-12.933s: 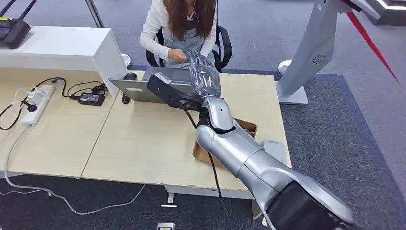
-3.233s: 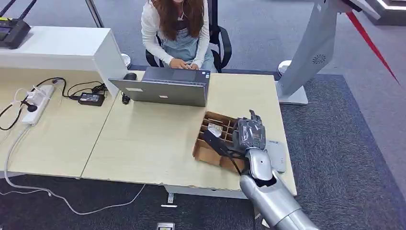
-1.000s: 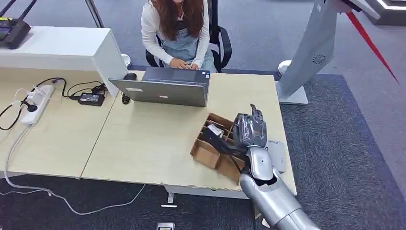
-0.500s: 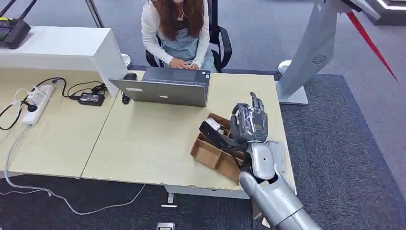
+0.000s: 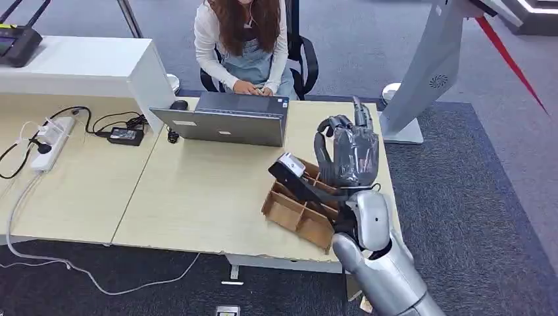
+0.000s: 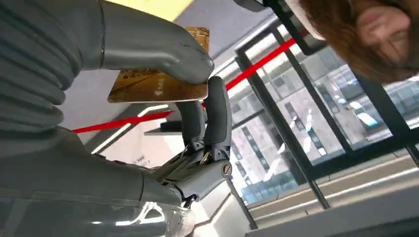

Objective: Pass the card to the sensor for recognition and then transmit it.

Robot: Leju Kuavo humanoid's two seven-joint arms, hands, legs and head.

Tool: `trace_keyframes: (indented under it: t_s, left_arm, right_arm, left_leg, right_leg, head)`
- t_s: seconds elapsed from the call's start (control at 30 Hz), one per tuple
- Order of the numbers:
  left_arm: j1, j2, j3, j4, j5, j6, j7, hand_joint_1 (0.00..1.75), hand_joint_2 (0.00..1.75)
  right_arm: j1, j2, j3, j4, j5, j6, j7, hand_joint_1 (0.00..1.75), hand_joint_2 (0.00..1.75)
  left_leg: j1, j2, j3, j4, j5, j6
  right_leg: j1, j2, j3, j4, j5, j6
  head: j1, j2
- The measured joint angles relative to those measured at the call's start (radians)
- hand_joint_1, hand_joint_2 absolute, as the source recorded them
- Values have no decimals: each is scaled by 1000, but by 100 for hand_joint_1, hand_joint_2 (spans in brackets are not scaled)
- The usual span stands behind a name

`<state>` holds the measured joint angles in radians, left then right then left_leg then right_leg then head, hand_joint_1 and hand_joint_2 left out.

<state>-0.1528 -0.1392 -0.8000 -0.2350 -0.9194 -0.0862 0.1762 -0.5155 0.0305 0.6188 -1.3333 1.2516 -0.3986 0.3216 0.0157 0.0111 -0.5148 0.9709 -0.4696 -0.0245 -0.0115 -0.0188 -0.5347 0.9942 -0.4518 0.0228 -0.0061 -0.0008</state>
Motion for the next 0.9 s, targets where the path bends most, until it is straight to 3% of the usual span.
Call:
trace_keyframes:
  t_s: [0.3, 0.57, 0.9]
  left_arm:
    - [6, -5, 0, 0, 2, 12, -8, 0, 0]
    - [7, -5, 0, 0, 2, 13, -11, 0, 0]
    - [6, -11, -7, 0, -16, 13, -26, 0, 0]
  right_arm:
    - [-7, -3, -24, -87, -228, -63, -115, 175, 175]
    - [-44, -2, -60, -148, -272, -68, -135, 175, 175]
    - [-119, 26, -111, -139, -413, -63, -191, 175, 175]
  left_leg:
    - [0, 0, 0, 0, 0, 0]
    - [0, 0, 0, 0, 0, 0]
    - [0, 0, 0, 0, 0, 0]
  right_leg:
    - [0, 0, 0, 0, 0, 0]
    - [0, 0, 0, 0, 0, 0]
    - [0, 0, 0, 0, 0, 0]
  head:
    - [0, 0]
    - [0, 0]
    - [0, 0]
